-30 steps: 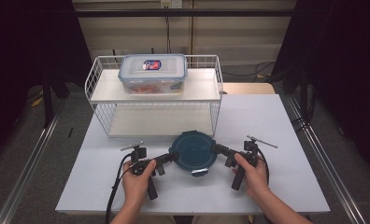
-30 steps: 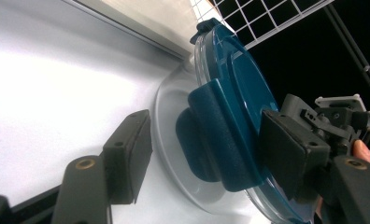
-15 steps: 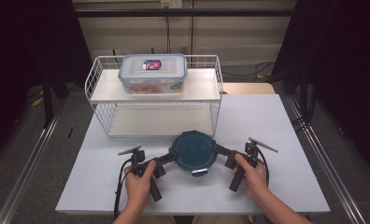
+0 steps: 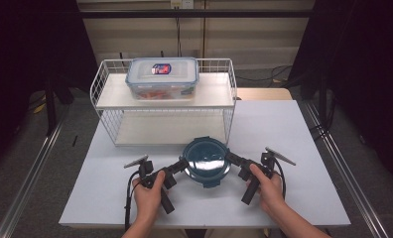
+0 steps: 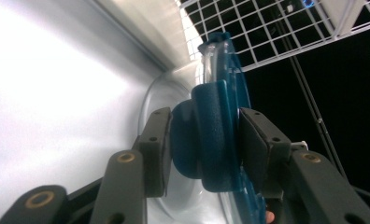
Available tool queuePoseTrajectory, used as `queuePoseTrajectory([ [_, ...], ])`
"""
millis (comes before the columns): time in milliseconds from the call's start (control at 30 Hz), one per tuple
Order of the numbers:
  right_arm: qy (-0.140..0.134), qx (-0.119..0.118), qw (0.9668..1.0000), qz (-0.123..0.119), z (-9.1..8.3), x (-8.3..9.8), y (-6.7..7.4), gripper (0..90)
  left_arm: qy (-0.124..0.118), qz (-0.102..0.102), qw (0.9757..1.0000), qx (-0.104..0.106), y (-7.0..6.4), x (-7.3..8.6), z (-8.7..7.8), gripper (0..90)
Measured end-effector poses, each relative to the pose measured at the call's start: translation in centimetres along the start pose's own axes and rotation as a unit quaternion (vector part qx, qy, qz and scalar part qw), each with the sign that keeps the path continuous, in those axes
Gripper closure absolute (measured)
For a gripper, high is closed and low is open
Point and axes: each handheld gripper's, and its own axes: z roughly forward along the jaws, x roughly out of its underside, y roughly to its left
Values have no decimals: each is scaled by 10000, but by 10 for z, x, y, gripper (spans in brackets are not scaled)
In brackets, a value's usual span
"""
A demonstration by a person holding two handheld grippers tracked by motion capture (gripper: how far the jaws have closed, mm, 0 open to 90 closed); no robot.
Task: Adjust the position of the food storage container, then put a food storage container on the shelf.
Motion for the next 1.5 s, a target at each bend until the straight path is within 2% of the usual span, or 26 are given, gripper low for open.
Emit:
queuePoseTrajectory([
  [100,15,-64,10000,47,1,2,3,578,-129,31,9999,30,-1,-2,-2,578],
  [200,-30,-125,9999,87,2,4,6,579,-109,134,9998,51,-4,-6,-6,579],
  [267,-151,-198,9997,18,2,5,9,579,-139,188,9996,145,-6,-7,-7,580],
  [300,-130,-211,9997,31,2,5,10,580,-161,241,9996,60,-8,-9,-8,580],
  [367,-200,-272,9994,14,2,5,14,581,-217,296,9992,167,-11,-11,-10,581],
  [400,-212,-301,9993,-9,2,5,15,581,-285,256,9991,178,-14,-12,-10,581],
  [500,-250,-366,9990,1,1,5,21,581,-192,419,9987,197,-16,-15,-14,581],
  [600,-282,-388,9988,14,2,5,27,581,-329,374,9984,268,-21,-18,-15,581],
  [633,-305,-395,9988,-7,2,5,29,581,-316,438,9984,191,-22,-19,-16,581],
  [667,-303,-399,9987,-18,2,4,30,581,-273,524,9978,289,-23,-21,-17,581],
  [700,-321,-420,9986,-4,2,4,31,581,-327,472,9980,268,-25,-22,-16,581],
  [733,-331,-437,9985,6,2,4,32,581,-300,554,9976,273,-27,-24,-17,581],
  [767,-341,-477,9983,10,1,4,33,581,-367,475,9978,283,-30,-24,-17,581],
  [800,-397,-491,9980,-23,2,4,34,581,-361,487,9979,228,-32,-25,-17,581],
  [833,-396,-480,9981,-9,1,3,37,581,-330,550,9974,322,-32,-26,-18,581],
  [900,-435,-490,9978,-33,0,1,42,582,-383,467,9977,300,-35,-28,-18,581],
  [967,-484,-530,9974,-64,0,0,46,582,-316,567,9970,424,-36,-31,-20,581],
  [1000,-499,-529,9973,-82,1,0,48,582,-451,471,9973,344,-40,-32,-20,581],
  [1033,-505,-526,9973,-62,1,-1,50,582,-401,545,9969,400,-41,-34,-21,581],
  [1133,-572,-594,9966,-71,2,-3,60,582,-454,620,9961,439,-48,-39,-25,582],
  [1167,-588,-605,9964,-94,2,-3,62,582,-508,577,9961,445,-51,-40,-26,581],
  [1233,-604,-634,9961,-131,3,-4,69,583,-548,675,9951,474,-54,-43,-28,581],
  [1267,-603,-658,9959,-143,3,-5,71,583,-567,662,9953,424,-57,-45,-30,581],
  [1300,-642,-675,9955,-165,4,-6,74,583,-615,626,9948,520,-58,-46,-31,582],
  [1333,-693,-696,9950,-175,5,-6,77,583,-576,702,9944,531,-58,-47,-33,581],
  [1500,-789,-836,9931,-232,6,-7,90,584,-752,616,9932,640,-67,-52,-38,582],
])
